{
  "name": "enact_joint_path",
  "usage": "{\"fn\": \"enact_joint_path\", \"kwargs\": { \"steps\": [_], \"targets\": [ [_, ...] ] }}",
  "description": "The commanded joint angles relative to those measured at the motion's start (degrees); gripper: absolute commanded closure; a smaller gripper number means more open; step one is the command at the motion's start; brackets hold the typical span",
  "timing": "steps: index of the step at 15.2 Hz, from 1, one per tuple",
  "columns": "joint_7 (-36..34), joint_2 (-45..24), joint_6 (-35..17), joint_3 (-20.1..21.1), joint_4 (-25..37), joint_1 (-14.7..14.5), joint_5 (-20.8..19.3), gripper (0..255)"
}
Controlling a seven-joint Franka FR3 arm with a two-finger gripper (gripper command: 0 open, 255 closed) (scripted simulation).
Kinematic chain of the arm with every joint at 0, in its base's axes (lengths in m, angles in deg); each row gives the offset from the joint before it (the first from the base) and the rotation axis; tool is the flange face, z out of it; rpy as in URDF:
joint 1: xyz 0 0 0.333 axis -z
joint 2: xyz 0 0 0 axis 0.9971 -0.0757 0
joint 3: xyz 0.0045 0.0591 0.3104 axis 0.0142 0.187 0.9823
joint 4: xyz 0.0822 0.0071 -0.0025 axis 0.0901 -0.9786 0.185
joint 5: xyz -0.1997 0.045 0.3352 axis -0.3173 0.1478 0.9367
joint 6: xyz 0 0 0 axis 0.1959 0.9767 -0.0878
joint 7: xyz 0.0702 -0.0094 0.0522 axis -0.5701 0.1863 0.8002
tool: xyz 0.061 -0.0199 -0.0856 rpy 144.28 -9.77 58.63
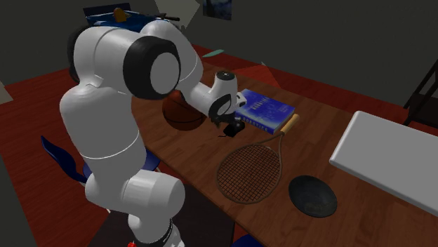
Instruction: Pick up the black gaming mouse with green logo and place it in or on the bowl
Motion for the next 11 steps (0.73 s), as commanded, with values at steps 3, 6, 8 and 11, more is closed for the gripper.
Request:
{"fn": "enact_joint_path", "kwargs": {
  "steps": [3,6,8,11],
  "targets": [
    [7.71,-6.89,-3.94,0.95,2.3,0.41,9.86,0],
    [10.42,-9.71,-5.54,2.31,3.23,1.04,13.47,0],
    [12.21,-11.59,-6.55,3.4,3.93,1.65,15.81,0],
    [12.69,-12.12,-6.84,3.79,4.14,1.92,16.44,0]
  ]
}}
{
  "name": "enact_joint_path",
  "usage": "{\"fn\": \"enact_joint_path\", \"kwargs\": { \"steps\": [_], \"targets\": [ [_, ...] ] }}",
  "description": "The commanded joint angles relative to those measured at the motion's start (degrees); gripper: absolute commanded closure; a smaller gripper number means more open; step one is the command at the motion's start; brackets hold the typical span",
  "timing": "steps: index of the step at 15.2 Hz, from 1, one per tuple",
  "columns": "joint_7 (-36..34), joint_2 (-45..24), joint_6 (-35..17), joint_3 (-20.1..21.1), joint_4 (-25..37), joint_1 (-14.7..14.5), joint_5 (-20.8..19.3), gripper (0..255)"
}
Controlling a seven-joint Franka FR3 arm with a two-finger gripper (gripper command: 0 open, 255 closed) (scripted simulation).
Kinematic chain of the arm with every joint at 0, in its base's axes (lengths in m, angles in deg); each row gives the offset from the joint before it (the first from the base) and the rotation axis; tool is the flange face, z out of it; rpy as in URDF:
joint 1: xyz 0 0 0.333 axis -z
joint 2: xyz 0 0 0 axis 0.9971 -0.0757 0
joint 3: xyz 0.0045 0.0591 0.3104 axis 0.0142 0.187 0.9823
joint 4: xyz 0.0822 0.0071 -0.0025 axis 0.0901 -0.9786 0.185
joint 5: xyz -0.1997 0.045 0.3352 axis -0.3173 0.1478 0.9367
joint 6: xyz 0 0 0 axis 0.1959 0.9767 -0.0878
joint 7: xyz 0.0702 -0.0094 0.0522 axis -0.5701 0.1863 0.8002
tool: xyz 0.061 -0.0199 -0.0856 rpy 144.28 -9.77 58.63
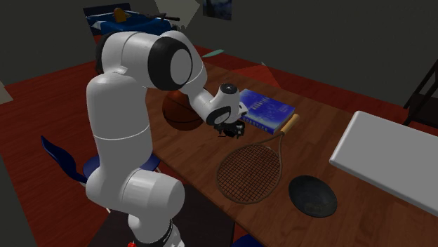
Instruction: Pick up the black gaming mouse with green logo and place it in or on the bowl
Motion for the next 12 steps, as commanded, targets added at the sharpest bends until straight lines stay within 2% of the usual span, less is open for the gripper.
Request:
{"fn": "enact_joint_path", "kwargs": {
  "steps": [1,6,7,12],
  "targets": [
    [0.23,-0.22,-0.11,0.14,0.1,0.1,0.28,0],
    [0.21,-0.2,-0.11,0.13,0.09,0.1,0.26,0],
    [0.21,-0.2,-0.11,0.13,0.09,0.1,0.26,255],
    [0.22,-0.18,-0.11,0.13,0.07,0.1,0.26,255]
  ]
}}
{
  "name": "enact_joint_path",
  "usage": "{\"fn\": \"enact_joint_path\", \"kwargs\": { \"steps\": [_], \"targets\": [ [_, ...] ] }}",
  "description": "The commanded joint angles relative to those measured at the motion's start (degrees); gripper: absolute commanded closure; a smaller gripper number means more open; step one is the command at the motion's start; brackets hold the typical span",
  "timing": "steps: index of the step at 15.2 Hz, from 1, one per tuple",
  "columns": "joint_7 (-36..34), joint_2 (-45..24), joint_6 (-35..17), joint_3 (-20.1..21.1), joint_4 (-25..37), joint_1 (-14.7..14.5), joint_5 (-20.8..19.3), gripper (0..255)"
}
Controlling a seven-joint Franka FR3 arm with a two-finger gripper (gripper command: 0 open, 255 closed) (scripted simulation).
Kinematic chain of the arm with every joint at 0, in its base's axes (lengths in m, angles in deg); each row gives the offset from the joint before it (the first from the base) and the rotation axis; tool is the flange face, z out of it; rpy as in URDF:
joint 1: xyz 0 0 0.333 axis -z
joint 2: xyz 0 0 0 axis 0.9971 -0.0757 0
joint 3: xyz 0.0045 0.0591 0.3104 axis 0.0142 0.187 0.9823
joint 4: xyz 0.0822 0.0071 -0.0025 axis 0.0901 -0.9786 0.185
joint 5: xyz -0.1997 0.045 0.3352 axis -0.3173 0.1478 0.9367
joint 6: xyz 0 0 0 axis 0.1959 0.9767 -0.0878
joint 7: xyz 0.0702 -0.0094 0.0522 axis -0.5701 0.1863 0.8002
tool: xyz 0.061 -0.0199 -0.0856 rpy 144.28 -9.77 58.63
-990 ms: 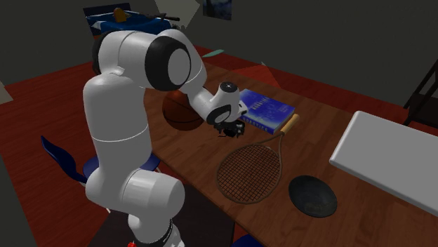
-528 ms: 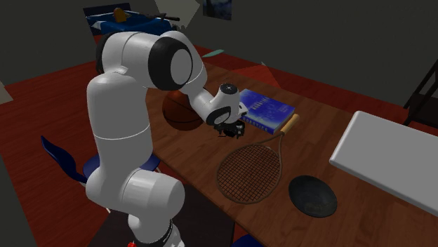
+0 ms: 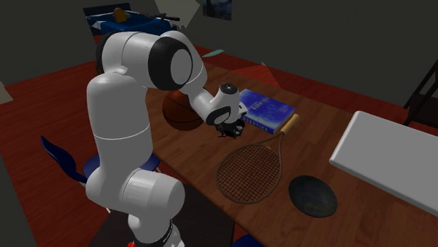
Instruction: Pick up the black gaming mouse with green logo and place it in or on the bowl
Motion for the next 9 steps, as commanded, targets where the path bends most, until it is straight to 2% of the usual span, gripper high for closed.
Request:
{"fn": "enact_joint_path", "kwargs": {
  "steps": [1,4,9],
  "targets": [
    [-0.01,-0.02,-0.01,-0.04,0.01,0.02,-0.01,255],
    [0.02,-0.06,-0.04,-0.01,0.03,0.04,0.03,255],
    [-4.84,3.84,3.06,-2.7,-0.38,-1.67,-5.89,255]
  ]
}}
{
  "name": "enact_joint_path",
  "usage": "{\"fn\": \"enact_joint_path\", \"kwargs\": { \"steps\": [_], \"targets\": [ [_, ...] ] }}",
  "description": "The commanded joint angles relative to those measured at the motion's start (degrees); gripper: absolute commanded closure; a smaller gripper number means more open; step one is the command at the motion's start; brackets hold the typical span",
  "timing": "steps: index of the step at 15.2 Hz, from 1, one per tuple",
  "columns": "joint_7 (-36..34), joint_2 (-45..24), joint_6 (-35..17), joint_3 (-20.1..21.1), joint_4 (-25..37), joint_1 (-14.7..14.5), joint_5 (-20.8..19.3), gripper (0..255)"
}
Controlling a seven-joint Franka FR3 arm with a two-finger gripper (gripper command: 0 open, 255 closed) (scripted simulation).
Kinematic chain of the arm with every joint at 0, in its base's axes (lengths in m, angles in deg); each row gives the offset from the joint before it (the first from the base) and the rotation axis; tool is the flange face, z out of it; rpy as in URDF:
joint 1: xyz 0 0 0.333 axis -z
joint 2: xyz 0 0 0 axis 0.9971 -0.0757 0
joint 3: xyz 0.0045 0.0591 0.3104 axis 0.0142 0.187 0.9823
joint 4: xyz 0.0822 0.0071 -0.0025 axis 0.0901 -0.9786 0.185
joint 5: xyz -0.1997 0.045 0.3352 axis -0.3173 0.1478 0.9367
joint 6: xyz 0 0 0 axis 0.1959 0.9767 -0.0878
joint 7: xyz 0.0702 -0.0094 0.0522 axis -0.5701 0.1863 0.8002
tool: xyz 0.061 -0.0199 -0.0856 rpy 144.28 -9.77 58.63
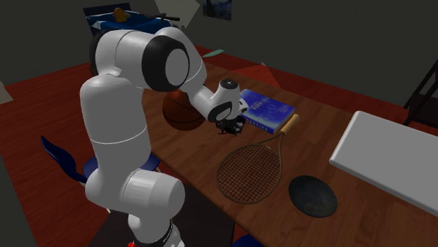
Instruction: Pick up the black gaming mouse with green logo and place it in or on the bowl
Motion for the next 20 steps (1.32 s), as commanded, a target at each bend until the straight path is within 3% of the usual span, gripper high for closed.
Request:
{"fn": "enact_joint_path", "kwargs": {
  "steps": [1,11,20],
  "targets": [
    [-1.88,1.55,1.21,-0.86,-0.15,-0.53,-2.3,255],
    [-9.52,8.66,8.21,-2.77,0.67,-1.09,-11.82,255],
    [-11.82,13.96,13.78,-3.42,1.35,0.05,-16.32,255]
  ]
}}
